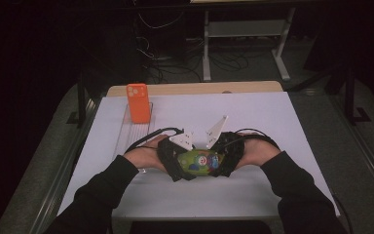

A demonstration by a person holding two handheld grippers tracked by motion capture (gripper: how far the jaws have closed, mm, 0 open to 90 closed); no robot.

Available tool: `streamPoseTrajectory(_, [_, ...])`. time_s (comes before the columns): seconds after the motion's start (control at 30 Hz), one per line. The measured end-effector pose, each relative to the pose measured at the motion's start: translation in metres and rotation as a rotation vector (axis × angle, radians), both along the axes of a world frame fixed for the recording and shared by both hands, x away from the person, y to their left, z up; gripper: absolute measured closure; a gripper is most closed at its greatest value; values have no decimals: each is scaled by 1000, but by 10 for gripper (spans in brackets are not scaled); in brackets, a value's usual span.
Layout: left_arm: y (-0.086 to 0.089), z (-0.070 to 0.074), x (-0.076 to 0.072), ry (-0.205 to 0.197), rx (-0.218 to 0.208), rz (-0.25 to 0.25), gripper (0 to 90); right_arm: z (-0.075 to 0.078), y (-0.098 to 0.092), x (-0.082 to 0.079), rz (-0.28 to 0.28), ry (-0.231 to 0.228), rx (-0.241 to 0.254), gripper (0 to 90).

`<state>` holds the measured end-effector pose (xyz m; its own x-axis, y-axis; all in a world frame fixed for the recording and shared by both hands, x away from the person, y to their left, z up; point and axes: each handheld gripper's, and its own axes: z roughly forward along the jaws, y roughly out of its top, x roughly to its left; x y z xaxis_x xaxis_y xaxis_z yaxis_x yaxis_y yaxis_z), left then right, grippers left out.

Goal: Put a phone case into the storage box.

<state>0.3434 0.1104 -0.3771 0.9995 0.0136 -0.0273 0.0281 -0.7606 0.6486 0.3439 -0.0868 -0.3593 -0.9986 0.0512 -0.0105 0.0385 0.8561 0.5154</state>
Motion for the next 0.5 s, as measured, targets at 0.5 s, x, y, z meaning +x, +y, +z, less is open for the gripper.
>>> streamPoseTrajectory(0.5, [1,-5,-2,-4,7,25,112,0,5,0,11,12,-1,151])
